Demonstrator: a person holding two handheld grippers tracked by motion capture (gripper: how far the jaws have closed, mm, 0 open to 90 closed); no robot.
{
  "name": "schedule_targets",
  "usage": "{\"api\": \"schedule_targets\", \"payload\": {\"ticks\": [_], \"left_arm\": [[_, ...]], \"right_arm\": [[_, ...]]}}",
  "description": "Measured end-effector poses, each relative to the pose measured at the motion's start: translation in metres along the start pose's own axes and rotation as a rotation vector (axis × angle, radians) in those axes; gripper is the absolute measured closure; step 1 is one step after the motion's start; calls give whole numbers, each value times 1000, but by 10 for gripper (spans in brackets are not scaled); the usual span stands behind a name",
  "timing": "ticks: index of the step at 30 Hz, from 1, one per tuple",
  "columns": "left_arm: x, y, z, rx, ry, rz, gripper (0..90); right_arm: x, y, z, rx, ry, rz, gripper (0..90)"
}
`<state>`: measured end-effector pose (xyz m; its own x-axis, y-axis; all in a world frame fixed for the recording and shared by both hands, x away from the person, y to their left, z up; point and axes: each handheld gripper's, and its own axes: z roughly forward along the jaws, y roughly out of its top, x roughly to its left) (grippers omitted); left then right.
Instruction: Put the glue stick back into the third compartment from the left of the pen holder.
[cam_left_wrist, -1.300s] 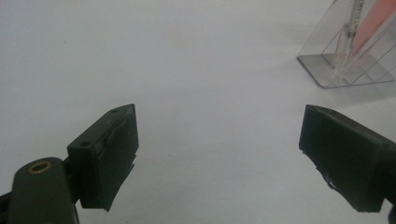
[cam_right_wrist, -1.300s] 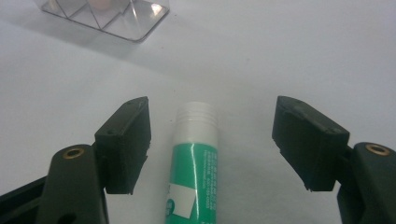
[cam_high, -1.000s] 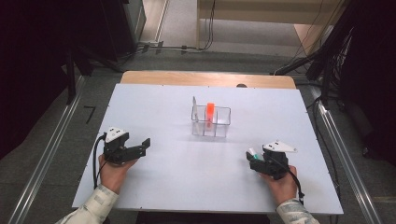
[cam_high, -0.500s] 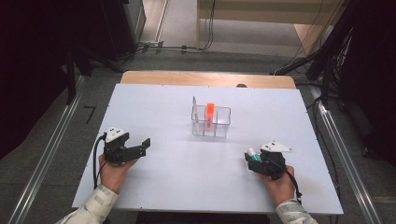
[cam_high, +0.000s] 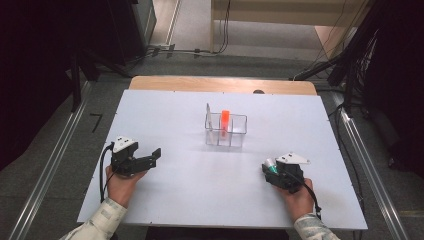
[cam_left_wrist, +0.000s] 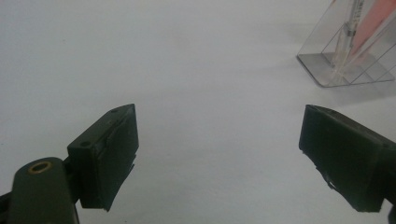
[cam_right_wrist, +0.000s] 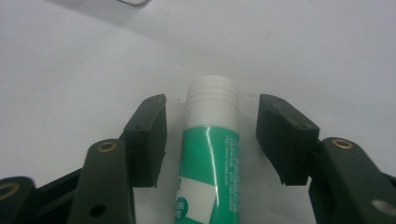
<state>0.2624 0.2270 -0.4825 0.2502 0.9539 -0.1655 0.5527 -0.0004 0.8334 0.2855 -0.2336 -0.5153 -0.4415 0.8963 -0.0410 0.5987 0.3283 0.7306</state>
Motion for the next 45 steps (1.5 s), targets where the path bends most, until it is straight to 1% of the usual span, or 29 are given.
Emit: {"api": "schedule_targets", "payload": {"ticks": [2,6,12,15,17,19,22,28,30,35,38,40,43,45], "left_arm": [[0,0,0,0,-1,-1,124],[0,0,0,2,-3,2,124],[-1,0,0,2,-1,1,124],[-1,0,0,2,-1,1,125],[-1,0,0,3,-2,2,125],[-1,0,0,2,-2,2,124],[-1,0,0,2,-1,2,124],[0,0,0,0,-1,1,125],[0,0,0,-1,0,1,125],[0,0,0,0,0,1,125],[-1,0,0,0,-1,1,125],[0,0,0,2,0,3,125],[0,0,1,4,2,5,125],[0,0,1,1,3,2,125]], "right_arm": [[1,0,0,-5,1,-5,436],[-1,0,0,-4,17,5,462],[-2,-1,0,-5,17,15,565],[-2,-1,-1,-5,13,26,604],[-1,-1,-1,-5,8,22,620],[-1,-1,-1,-7,6,18,623],[-1,0,-1,0,11,22,626],[-1,3,-2,15,6,16,629],[-1,3,-3,11,8,16,629],[-1,7,-8,-15,16,27,629],[0,10,-12,-34,25,20,629],[1,14,-15,-57,35,29,630],[2,20,-20,-87,39,27,629],[2,24,-21,-95,49,33,629]]}}
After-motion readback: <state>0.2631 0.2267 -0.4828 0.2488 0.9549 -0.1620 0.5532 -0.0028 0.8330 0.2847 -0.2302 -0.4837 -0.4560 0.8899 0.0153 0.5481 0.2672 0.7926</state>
